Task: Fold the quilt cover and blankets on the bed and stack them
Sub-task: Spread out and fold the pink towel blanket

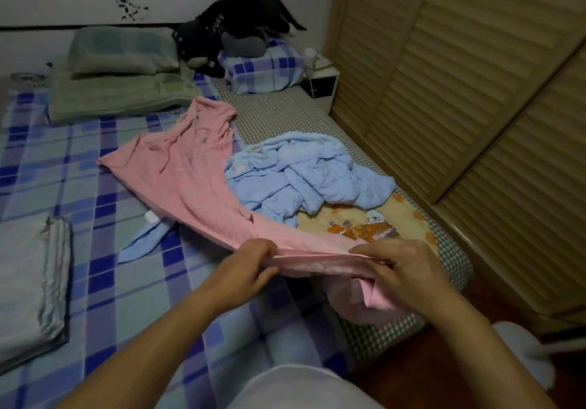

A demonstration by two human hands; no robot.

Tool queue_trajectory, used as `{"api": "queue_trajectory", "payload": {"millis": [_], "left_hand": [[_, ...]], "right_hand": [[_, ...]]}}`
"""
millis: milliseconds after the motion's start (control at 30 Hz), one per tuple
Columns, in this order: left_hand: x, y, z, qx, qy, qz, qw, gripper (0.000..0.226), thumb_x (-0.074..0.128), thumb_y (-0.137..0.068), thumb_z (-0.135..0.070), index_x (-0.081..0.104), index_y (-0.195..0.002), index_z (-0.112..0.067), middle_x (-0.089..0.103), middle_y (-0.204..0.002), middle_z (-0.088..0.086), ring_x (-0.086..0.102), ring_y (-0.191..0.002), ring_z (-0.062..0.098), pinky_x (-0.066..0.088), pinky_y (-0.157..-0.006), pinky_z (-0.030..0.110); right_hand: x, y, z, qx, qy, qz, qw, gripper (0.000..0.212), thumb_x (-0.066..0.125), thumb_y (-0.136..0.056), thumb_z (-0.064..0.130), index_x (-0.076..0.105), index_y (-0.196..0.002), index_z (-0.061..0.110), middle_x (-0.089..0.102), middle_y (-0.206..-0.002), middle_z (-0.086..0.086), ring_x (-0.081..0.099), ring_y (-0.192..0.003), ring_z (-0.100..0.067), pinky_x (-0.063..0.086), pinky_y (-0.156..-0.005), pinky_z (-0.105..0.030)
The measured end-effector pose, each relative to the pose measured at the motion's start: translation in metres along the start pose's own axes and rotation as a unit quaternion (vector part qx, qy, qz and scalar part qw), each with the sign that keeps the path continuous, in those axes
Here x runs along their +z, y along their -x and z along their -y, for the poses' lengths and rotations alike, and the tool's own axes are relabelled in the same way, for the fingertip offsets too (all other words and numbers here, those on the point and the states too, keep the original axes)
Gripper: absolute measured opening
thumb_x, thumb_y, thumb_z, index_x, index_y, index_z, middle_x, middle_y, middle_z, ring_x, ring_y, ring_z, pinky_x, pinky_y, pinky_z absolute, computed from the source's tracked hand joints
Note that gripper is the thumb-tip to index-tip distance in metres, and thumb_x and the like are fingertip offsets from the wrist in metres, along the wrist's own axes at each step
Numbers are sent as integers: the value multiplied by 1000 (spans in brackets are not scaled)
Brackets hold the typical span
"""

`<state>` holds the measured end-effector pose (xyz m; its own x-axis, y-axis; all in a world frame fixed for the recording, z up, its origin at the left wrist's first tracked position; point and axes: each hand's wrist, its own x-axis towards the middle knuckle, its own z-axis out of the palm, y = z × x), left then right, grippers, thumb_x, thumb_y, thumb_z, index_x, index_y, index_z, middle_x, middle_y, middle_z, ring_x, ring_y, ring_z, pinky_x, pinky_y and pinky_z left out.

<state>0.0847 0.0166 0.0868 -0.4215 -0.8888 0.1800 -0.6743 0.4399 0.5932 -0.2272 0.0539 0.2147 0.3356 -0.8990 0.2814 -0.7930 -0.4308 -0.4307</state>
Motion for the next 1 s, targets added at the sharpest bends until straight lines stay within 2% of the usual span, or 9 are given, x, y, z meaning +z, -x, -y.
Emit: {"api": "queue_trajectory", "payload": {"millis": [167,300,433,567,633,733,833,933,1000], "left_hand": [[-4,-29,21,35,-24,-25,999,26,57,-96,-25,57,-123,-25,50,-127,-6,51,-116,14,43,-98,28],[8,-33,26,-68,30,-38,996,32,53,-96,-20,63,-126,-27,38,-147,3,43,-135,18,38,-102,27],[36,-1,14,-127,15,221,967,64,43,-84,-35,38,-146,-45,50,-147,5,51,-131,26,40,-104,26],[50,18,-31,-93,-5,454,886,28,56,-90,-29,65,-112,-14,66,-122,15,62,-105,31,42,-82,27],[49,19,-37,-70,31,420,904,19,60,-89,-33,62,-101,-18,66,-117,13,59,-96,26,39,-77,26],[41,23,-10,-111,78,337,932,47,62,-87,-33,51,-133,-29,59,-133,-4,54,-111,11,39,-91,20],[37,31,35,-159,-5,361,919,48,53,-89,-29,50,-136,-31,57,-139,-1,56,-122,20,43,-98,25],[17,25,61,-178,-100,311,928,53,49,-77,-45,60,-126,-28,58,-135,4,56,-121,25,47,-96,30],[3,12,52,-101,-84,263,956,73,51,-70,-59,49,-138,-33,37,-151,1,39,-136,22,36,-110,28]], "right_hand": [[-14,-4,21,-10,-23,-50,998,21,63,-85,34,78,-99,30,68,-90,29,64,-84,12,45,-72,-8],[-4,-1,27,21,-36,-156,987,24,62,-84,26,79,-101,24,70,-92,24,65,-85,9,47,-73,-12],[13,-3,37,30,-30,-199,979,23,60,-85,25,79,-98,20,65,-87,24,60,-79,14,43,-71,-8],[20,-10,33,22,-36,-198,979,22,60,-86,23,79,-99,19,69,-87,18,63,-78,8,47,-70,-13],[13,-11,23,33,-33,-219,975,21,62,-87,23,79,-98,17,72,-89,14,67,-79,-1,52,-70,-22],[-4,-13,15,53,-34,-195,979,13,70,-87,14,80,-95,18,75,-89,11,70,-82,-7,54,-74,-28],[-9,-14,23,45,-61,-31,997,13,72,-85,18,80,-92,26,73,-88,25,68,-85,7,51,-76,-14],[5,-12,31,42,-57,107,992,11,67,-86,29,77,-91,29,73,-84,24,68,-81,3,55,-74,-27],[14,-7,32,41,-58,126,989,16,61,-87,38,74,-95,31,73,-85,21,69,-80,0,55,-73,-33]]}}
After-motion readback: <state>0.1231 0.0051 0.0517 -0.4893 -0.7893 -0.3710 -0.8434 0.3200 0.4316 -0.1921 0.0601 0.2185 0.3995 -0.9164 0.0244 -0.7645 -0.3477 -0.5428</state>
